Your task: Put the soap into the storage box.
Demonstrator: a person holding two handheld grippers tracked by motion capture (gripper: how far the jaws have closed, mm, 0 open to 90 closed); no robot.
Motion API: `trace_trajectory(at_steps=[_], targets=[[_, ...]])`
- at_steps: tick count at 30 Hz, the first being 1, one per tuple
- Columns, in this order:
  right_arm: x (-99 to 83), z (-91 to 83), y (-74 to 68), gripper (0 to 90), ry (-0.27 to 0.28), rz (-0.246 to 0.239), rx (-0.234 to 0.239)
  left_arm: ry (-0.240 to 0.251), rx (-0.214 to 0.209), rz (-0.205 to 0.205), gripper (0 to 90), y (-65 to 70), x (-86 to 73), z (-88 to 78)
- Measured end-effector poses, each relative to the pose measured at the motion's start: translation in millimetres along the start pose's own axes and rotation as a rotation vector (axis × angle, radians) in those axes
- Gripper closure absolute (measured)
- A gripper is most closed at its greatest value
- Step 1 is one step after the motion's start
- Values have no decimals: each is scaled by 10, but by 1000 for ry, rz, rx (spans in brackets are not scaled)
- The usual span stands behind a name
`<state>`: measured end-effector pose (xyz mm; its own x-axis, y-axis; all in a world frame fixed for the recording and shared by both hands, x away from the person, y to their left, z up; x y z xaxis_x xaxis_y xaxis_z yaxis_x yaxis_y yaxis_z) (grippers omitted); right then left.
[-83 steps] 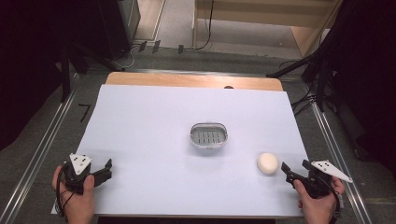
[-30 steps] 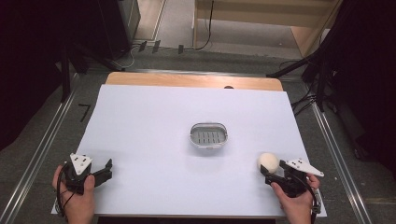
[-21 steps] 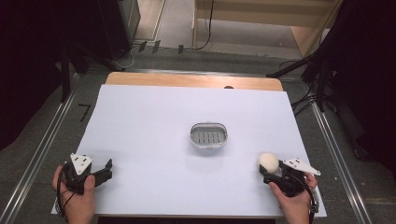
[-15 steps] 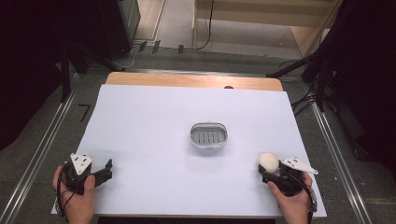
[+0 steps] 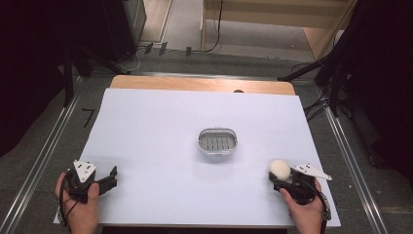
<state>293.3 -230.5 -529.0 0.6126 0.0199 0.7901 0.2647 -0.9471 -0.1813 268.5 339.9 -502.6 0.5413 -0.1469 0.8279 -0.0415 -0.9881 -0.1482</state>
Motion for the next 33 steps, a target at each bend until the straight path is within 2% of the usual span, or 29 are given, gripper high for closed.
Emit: trace_trajectory(at_steps=[6, 10, 18, 24, 33], targets=[[1, 8, -5, 219, -2, -5, 5, 1, -1, 0, 139, 1, 1, 1], [1, 7, -11, 246, -1, -16, -15, -1, -1, 0, 139, 1, 0, 1], [2, 6, -30, 249, -4, -37, 1, -2, -1, 1, 139, 1, 0, 0], [6, -17, -61, 253, -2, -54, 39, -3, -4, -1, 140, 1, 0, 2], [32, -25, -110, 253, 1, -66, 36, -1, -5, -2, 140, 1, 0, -1]])
Point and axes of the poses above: each handheld gripper's, and its own axes: z roughly forward along the jaws, x roughly out of its top, y roughly to its right, the point moved 6 cm from there along z, roughly forward along the jaws, and after that the axes turned 3 degrees about y, right-handed, at the moved point
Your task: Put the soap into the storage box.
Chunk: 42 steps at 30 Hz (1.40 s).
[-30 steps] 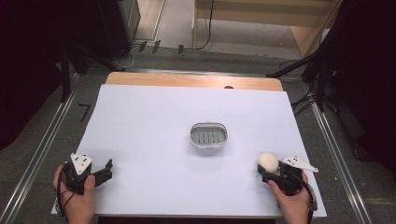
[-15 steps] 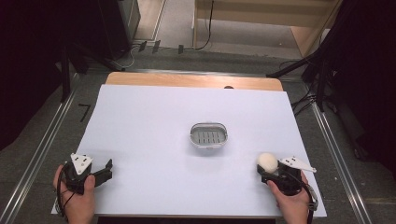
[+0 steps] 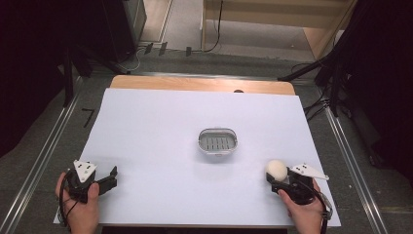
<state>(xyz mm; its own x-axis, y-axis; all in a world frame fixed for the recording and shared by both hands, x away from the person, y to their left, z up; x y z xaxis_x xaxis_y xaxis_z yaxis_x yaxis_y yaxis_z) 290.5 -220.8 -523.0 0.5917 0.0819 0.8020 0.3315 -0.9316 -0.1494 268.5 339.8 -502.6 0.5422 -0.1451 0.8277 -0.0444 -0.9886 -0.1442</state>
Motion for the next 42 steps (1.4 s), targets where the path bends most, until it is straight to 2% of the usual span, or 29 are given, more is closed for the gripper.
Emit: trace_trajectory(at_steps=[6, 19, 28, 42], targets=[[36, 20, -59, 253, -3, -4, -3, 4, 2, 3, 140, 2, 0, -1], [184, 89, -262, 253, -11, -60, 24, 8, 1, 5, 140, 2, 0, -4], [300, 114, -281, 253, -3, -40, 27, 8, 0, 5, 141, 2, 0, -4], [397, 168, -329, 253, -1, -41, 32, 5, 0, 8, 141, 2, -1, -5]])
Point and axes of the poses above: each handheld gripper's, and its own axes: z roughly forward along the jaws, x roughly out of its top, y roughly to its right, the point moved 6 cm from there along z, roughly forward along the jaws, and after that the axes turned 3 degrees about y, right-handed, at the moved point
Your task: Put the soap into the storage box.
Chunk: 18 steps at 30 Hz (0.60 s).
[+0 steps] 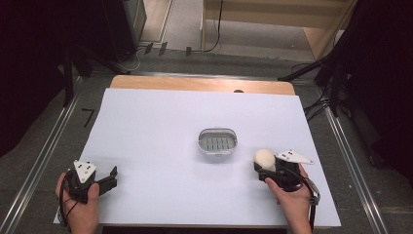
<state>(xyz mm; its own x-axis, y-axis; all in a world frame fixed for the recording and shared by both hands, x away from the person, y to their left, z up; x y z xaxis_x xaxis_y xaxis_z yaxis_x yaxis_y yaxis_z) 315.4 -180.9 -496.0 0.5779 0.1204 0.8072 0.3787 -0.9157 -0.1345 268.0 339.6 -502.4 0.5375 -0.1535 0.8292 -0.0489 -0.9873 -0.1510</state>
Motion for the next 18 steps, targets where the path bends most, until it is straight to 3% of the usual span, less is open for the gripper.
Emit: trace_trajectory(at_steps=[18], targets=[[176, 67, -139, 253, 10, -12, 23, -3, -8, -6, 140, 0, 0, 3]])
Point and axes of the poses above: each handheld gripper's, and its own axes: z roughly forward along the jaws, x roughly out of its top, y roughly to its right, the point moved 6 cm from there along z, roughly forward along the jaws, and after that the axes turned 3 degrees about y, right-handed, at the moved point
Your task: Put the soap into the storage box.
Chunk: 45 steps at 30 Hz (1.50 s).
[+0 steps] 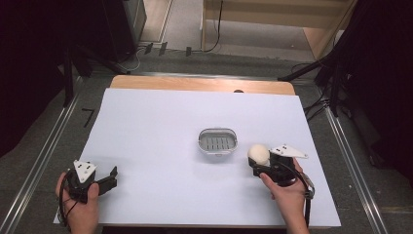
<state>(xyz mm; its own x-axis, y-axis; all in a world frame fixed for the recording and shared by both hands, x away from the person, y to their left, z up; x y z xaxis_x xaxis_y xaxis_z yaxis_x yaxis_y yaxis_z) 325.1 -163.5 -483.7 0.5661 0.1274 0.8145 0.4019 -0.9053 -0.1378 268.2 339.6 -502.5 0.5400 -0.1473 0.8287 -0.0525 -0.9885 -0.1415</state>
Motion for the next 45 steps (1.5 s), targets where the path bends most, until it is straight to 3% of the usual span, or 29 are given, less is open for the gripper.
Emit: trace_trajectory(at_steps=[23, 45], targets=[[228, 68, -163, 253, 16, -23, 27, 1, -4, -5, 140, -1, 0, 2], [456, 251, -459, 254, 21, -44, 72, 2, -5, -4, 140, -1, 0, 1]])
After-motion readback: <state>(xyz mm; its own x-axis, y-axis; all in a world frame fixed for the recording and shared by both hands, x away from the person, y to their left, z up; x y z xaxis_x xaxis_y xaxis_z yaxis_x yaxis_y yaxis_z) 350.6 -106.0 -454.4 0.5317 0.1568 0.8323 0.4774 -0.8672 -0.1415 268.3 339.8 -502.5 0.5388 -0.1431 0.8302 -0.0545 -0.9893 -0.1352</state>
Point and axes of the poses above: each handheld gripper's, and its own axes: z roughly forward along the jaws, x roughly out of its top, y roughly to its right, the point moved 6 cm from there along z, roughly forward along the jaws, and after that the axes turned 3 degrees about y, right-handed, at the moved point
